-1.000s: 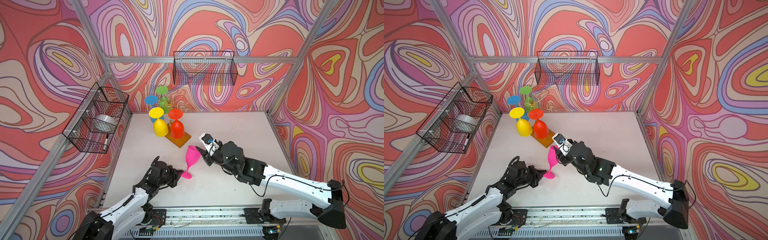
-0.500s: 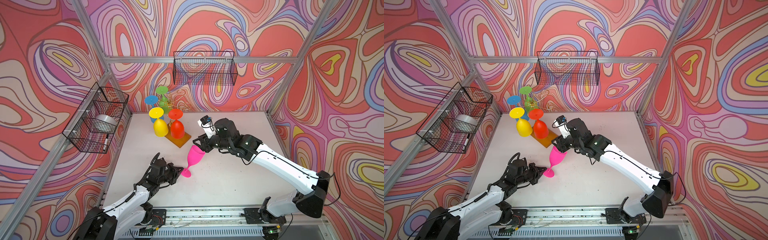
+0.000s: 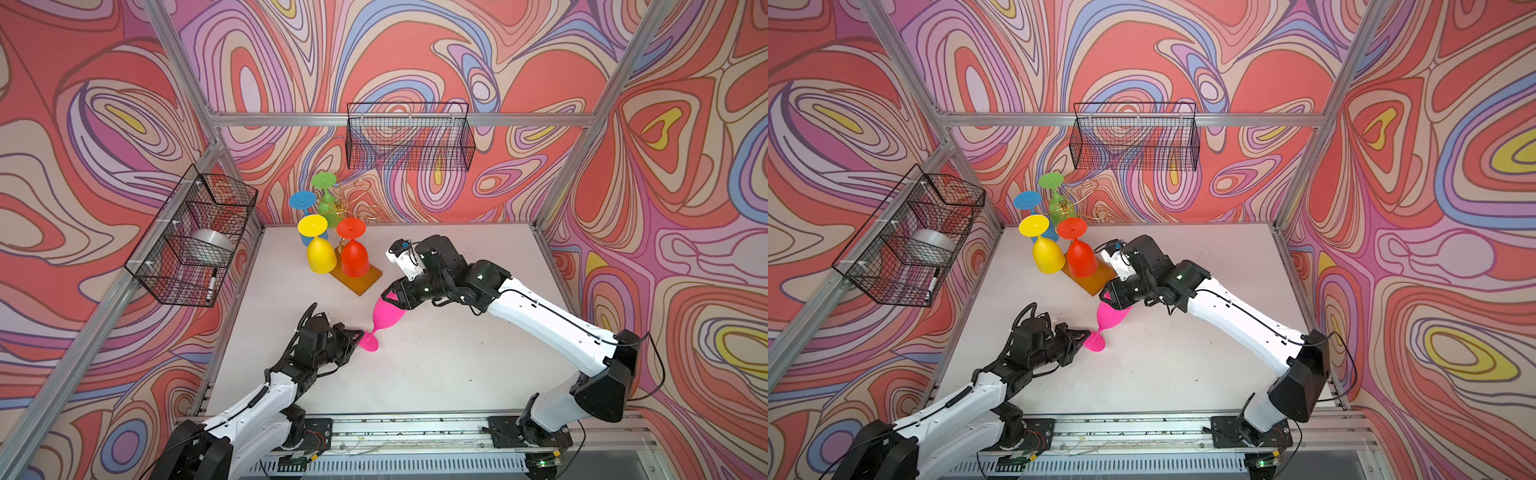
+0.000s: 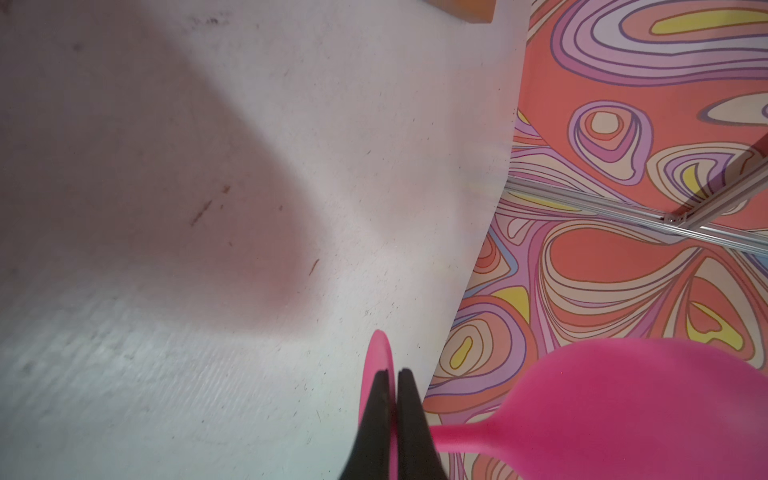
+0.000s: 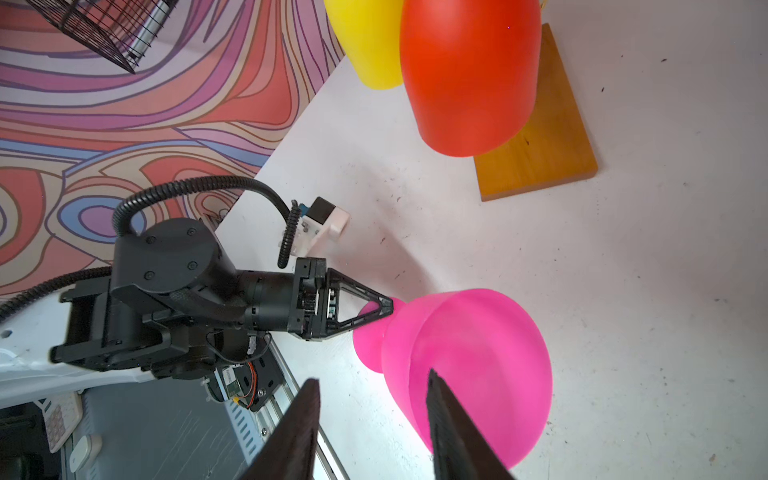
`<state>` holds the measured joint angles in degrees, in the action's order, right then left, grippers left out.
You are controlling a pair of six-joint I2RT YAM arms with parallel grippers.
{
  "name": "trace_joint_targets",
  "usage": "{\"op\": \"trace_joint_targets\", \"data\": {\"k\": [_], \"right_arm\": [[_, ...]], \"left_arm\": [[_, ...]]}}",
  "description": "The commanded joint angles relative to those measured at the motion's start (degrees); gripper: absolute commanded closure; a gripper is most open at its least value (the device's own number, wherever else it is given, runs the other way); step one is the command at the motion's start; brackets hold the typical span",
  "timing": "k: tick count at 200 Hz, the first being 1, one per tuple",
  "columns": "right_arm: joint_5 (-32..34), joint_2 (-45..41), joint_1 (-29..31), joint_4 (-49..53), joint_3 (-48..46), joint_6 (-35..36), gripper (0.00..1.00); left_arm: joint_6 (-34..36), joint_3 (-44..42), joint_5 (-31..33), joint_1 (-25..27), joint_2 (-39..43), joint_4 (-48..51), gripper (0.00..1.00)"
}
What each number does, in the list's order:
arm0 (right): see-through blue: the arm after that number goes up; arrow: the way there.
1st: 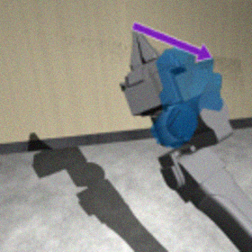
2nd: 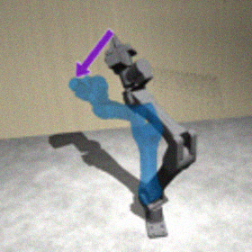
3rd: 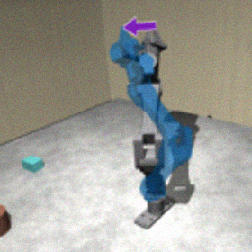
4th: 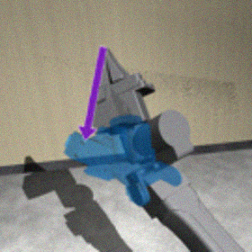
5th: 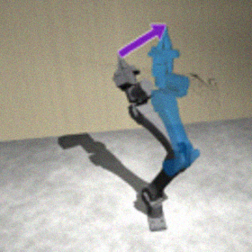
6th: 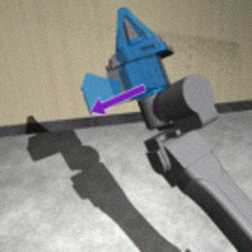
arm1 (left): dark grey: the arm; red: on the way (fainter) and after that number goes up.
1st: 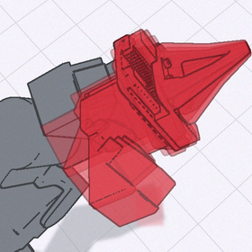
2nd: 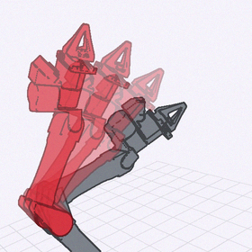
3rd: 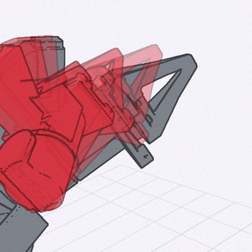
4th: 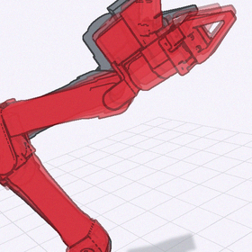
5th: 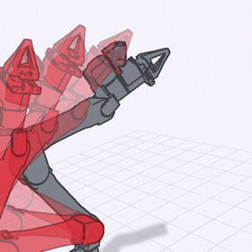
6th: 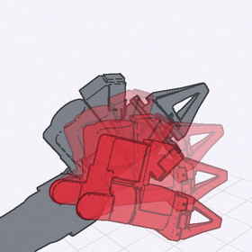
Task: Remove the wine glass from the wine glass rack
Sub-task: 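Close the right gripper on the pink glass bowl while the left gripper holds the foot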
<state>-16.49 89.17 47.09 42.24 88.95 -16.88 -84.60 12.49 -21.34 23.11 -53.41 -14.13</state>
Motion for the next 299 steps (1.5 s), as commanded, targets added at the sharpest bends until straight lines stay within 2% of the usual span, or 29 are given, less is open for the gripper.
{"op": "trace_joint_targets", "data": {"k": [1, 60, 249, 281, 299], "right_arm": [[-0.5, 1.1, -0.5, 2.0, 1.5, -0.1, 0.57], [1.6, 1.1, -0.5, -1.8, -0.6, -0.7, 0.62], [-2.1, 5.0, -0.5, -3.0, 0.2, -0.9, 0.73], [-2.6, 5.2, -0.5, -2.7, 0.3, -0.6, 0.78], [-2.6, 5.1, -0.6, -3.0, 0.0, -0.6, 0.86]], "left_arm": [[1.1, 1.2, 1.3, -0.5, 0.9, -1.9, 1.0], [0.5, 1.9, 1.0, -0.8, -1.3, -4.6, 1.0], [-2.8, 1.8, 1.1, -1.1, -5.4, -12.5, 1.0], [-2.9, 1.7, 1.1, -1.1, -5.7, -13.2, 1.0], [-2.8, 1.6, 1.0, -1.1, -5.6, -13.3, 1.0]]}}
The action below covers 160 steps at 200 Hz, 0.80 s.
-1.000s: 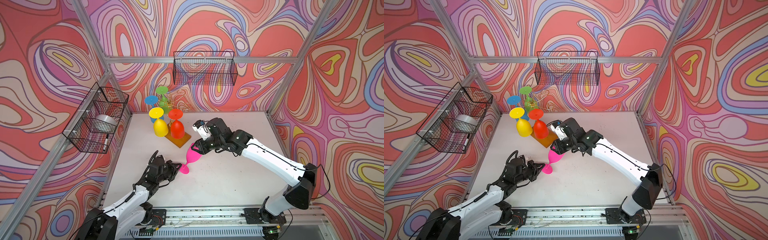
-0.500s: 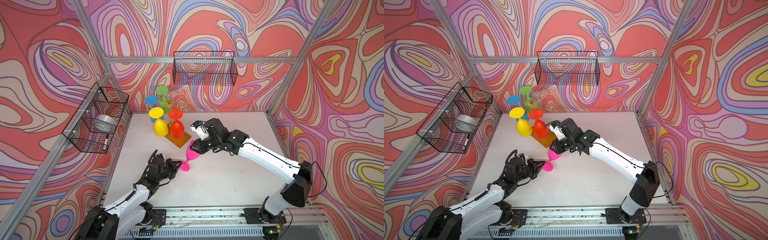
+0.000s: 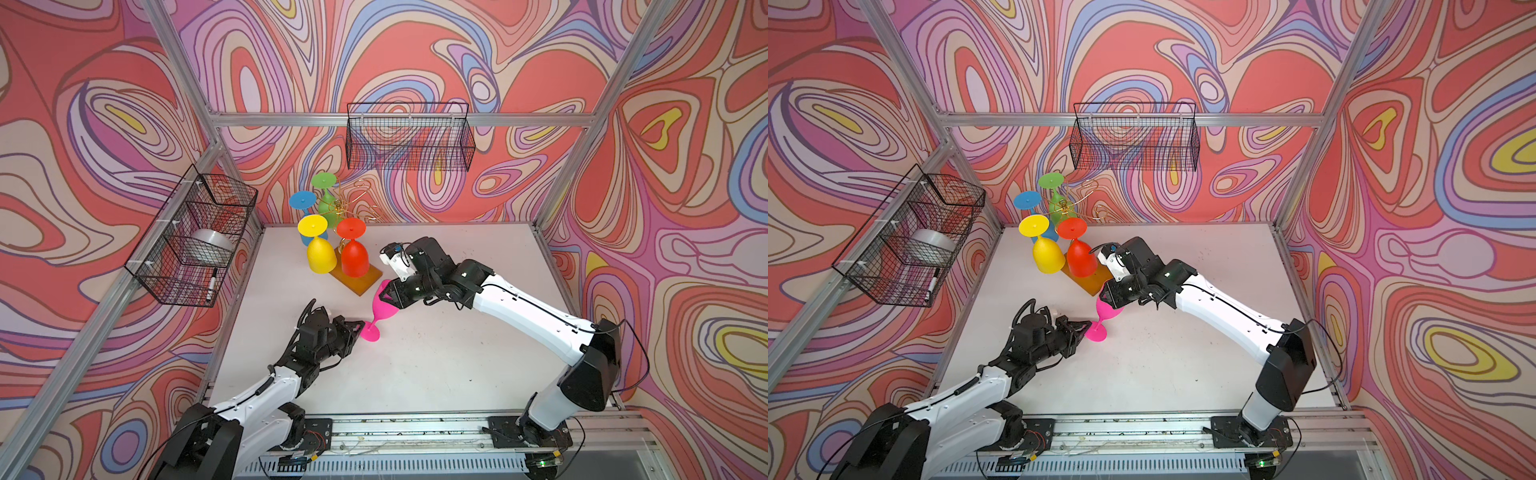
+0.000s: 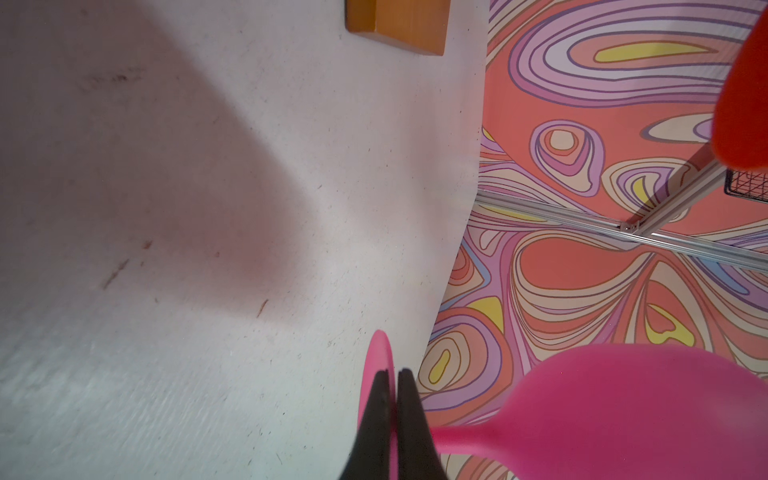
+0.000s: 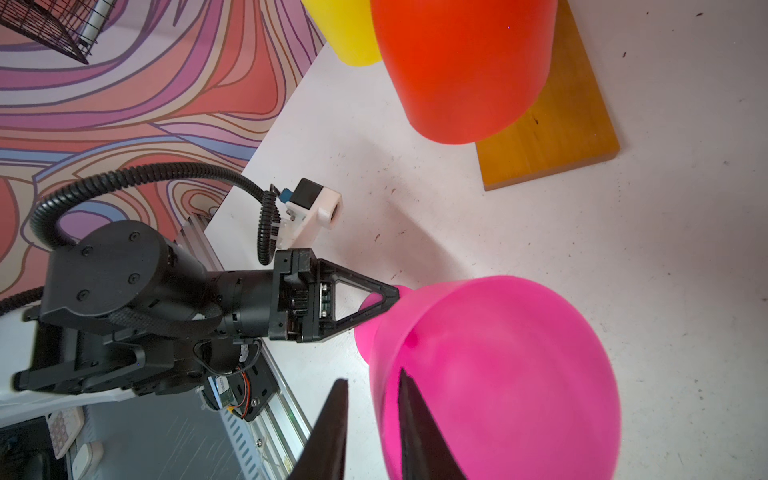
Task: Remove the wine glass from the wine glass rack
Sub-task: 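Close the right gripper on the pink glass bowl while the left gripper holds the foot, then open the left gripper and carry the glass away with the right gripper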
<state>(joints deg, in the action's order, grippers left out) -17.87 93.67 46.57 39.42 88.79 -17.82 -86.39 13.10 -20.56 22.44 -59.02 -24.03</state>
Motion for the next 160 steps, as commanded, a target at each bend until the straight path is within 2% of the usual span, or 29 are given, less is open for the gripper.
{"op": "trace_joint_targets", "data": {"k": [1, 20, 60, 112, 131, 160], "right_arm": [[-1.2, 0.6, 0.0, -0.2, 0.2, 0.4, 0.86], [-1.2, 0.7, 0.0, -0.4, 0.0, 0.5, 1.0], [-0.1, 0.4, 0.0, -0.3, -0.2, 0.7, 1.0], [3.1, -0.3, -0.2, 1.0, 0.9, 1.1, 1.0], [5.2, -0.7, -0.8, 2.2, 1.7, 1.6, 1.0], [11.4, -1.6, -2.8, 4.7, 2.5, 2.0, 1.0]], "left_arm": [[-0.9, 1.0, 0.2, -0.4, 0.0, -3.4, 1.0], [-0.7, 0.9, 0.2, -0.4, 0.2, -3.6, 1.0], [1.8, 1.7, 1.1, -0.4, 3.2, -0.5, 1.0], [6.5, 3.4, 2.1, -0.4, 7.3, 5.9, 0.49], [7.7, 3.7, 2.5, -0.5, 8.3, 7.6, 0.35], [11.4, 5.0, 2.9, -0.5, 10.8, 11.1, 0.22]]}}
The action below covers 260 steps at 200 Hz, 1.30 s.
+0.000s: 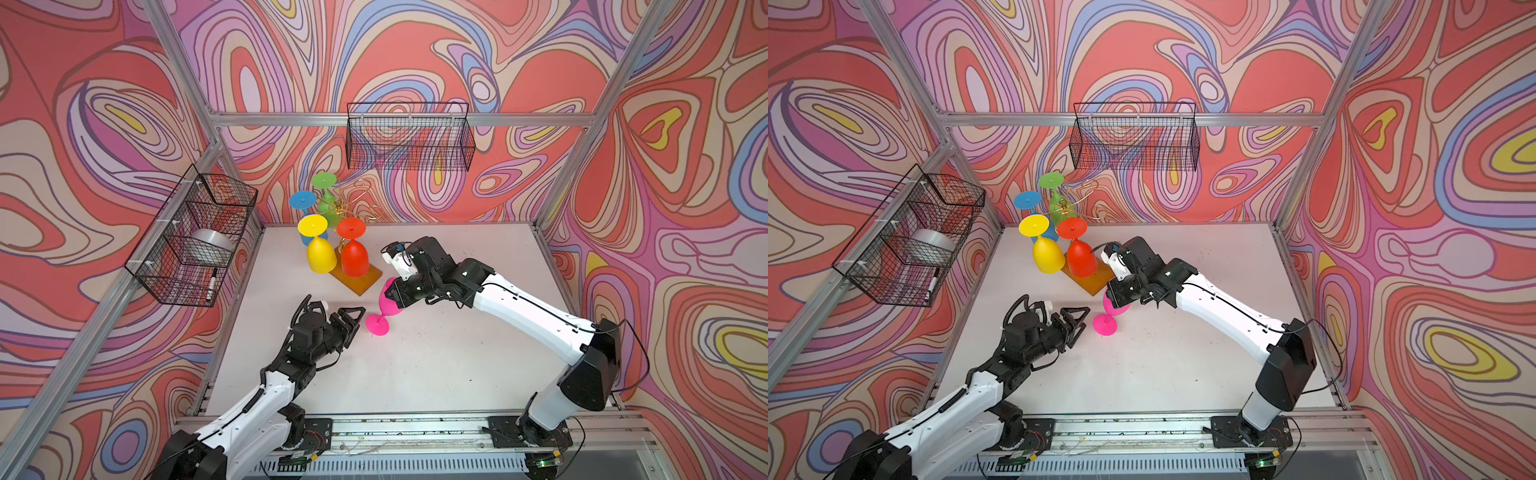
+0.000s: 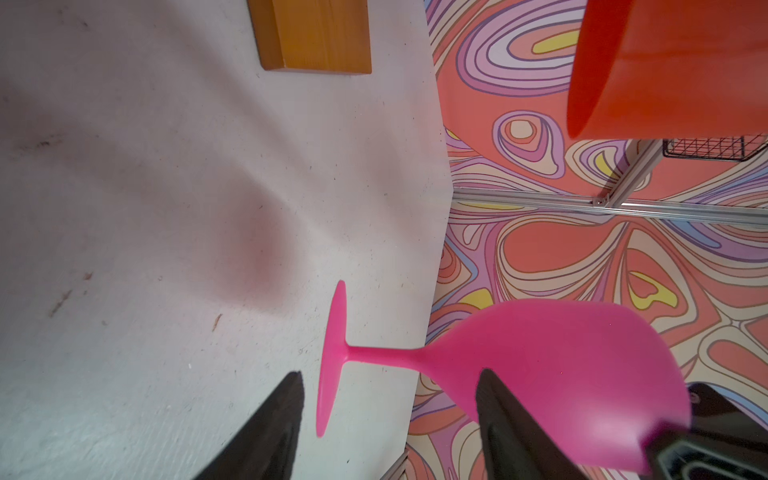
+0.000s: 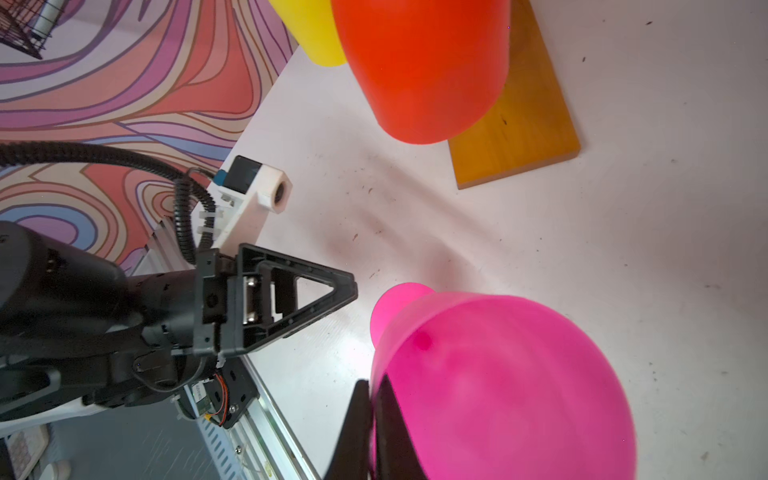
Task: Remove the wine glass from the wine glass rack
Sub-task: 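Open the left gripper and carry the glass away with the right gripper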
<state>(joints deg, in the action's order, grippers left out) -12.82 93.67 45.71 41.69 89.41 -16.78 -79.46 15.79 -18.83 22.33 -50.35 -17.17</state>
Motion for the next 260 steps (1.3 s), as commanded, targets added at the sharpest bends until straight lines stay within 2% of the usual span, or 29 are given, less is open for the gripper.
{"op": "trace_joint_targets", "data": {"k": [1, 56, 89, 119, 145, 176, 197, 260], "right_arm": [[6.4, -1.6, -2.1, 2.5, 1.8, 1.0, 1.0], [12.4, -5.3, -13.2, 1.1, -0.5, -1.1, 1.0], [13.4, -3.9, -21.3, 1.8, 1.7, -1.3, 1.0], [15.2, 1.0, -27.6, 3.4, 6.9, -0.5, 1.0], [19.3, 6.2, -31.7, 5.3, 11.7, 0.2, 1.0], [20.8, 10.8, -38.9, 6.0, 16.6, 0.1, 1.0], [23.0, 14.0, -42.1, 7.6, 20.7, 1.7, 1.0], [21.0, 23.5, -49.7, 10.2, 32.4, 6.5, 1.0]], "left_arm": [[4.7, 2.5, 1.2, -0.3, 2.2, 4.4, 0.22], [16.0, 9.9, 1.5, -0.4, 6.3, 16.7, 0.0], [21.2, 13.1, 0.3, -0.4, 6.5, 21.2, 0.0], [28.5, 20.1, 0.0, -0.3, 7.7, 27.3, 0.0], [36.3, 26.2, 2.0, -0.3, 9.1, 35.7, 0.0], [44.3, 32.9, 4.0, -0.3, 10.1, 41.4, 0.0], [49.0, 36.4, 4.2, -0.3, 9.9, 43.2, 0.0], [61.8, 41.7, -1.2, -0.3, 8.7, 43.3, 0.01]]}}
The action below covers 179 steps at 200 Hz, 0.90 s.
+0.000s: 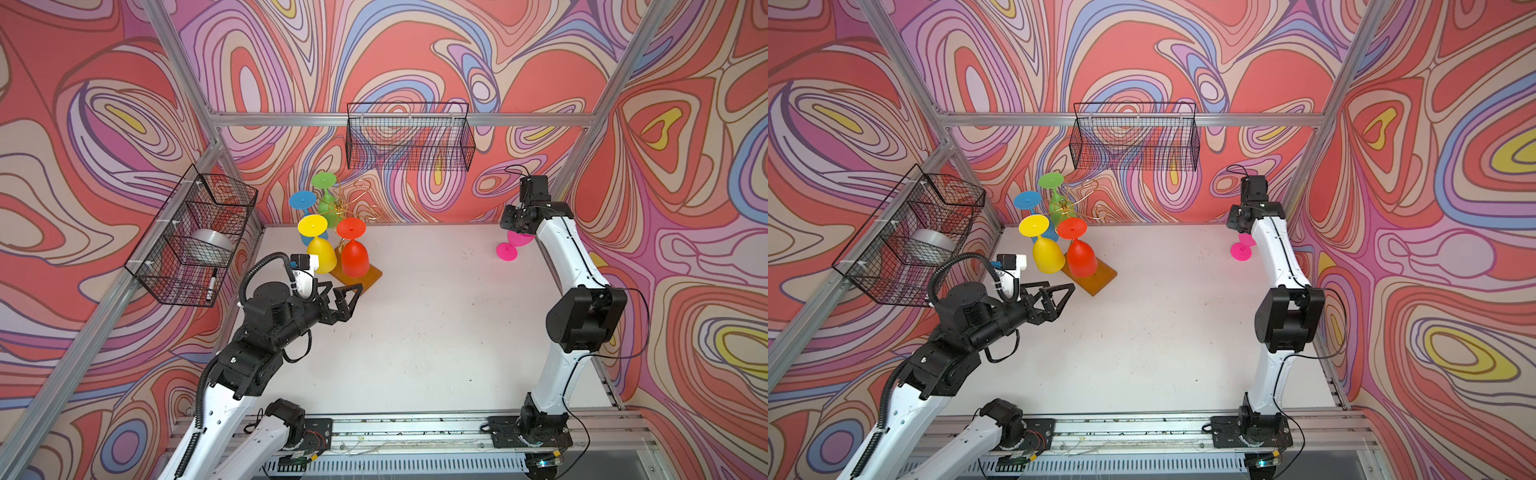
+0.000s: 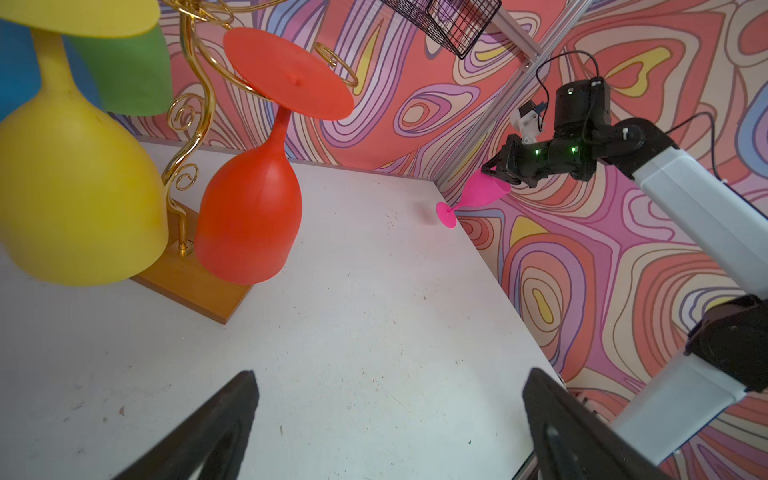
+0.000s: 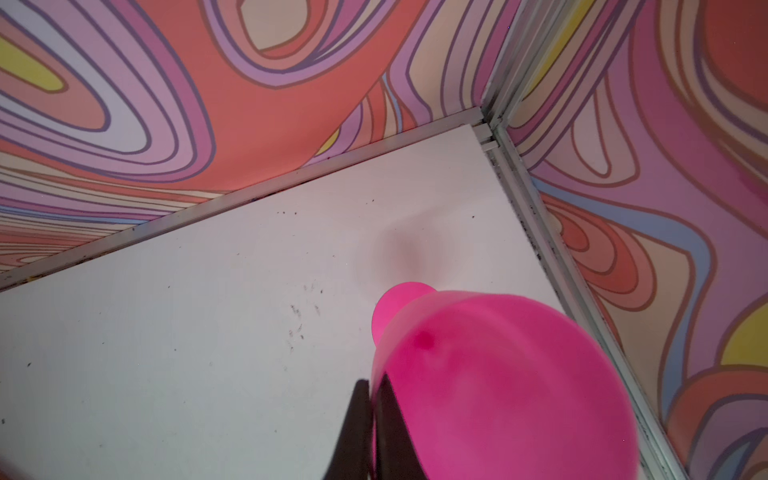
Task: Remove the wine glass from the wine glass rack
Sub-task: 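Open the left gripper and carry the glass away with the right gripper, then lower the pink glass upright onto the table's far corner with the right gripper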
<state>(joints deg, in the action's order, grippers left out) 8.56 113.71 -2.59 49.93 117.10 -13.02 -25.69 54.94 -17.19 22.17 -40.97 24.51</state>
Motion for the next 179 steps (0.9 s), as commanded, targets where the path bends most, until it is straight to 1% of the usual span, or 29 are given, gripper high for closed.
{"op": "trace_joint_targets", "data": {"k": [1, 15, 40, 57, 95, 143, 179], "right_arm": [[-0.4, 3.5, -1.5, 2.1, 4.8, 2.8, 1.0], [-1.1, 5.8, -1.9, 1.8, 7.0, 4.7, 1.0], [0.9, 10.6, -2.1, 3.3, 12.5, 8.2, 1.0], [-0.1, 12.4, -2.8, 1.9, 13.2, 11.3, 1.0], [-7.0, 15.4, -5.0, 0.0, 15.1, 17.0, 1.0], [-10.2, 16.3, -5.0, -1.6, 15.0, 21.3, 1.0], [-10.4, 17.5, -5.0, -1.9, 15.9, 24.2, 1.0]], "left_arm": [[8.2, 2.7, -2.9, -0.1, -0.7, 1.5, 0.01], [10.4, 3.8, -4.0, -0.2, -1.6, 1.8, 0.01], [13.1, 6.3, -5.7, -0.1, -3.8, 2.5, 0.01], [14.3, 7.7, -6.7, -0.2, -5.3, 2.6, 0.02], [14.1, 4.8, -10.1, -0.2, -6.7, -2.7, 0.02], [15.9, 3.5, -12.9, -0.2, -7.7, -3.9, 0.02], [16.3, 2.3, -12.3, -0.3, -8.3, -4.0, 0.03]]}}
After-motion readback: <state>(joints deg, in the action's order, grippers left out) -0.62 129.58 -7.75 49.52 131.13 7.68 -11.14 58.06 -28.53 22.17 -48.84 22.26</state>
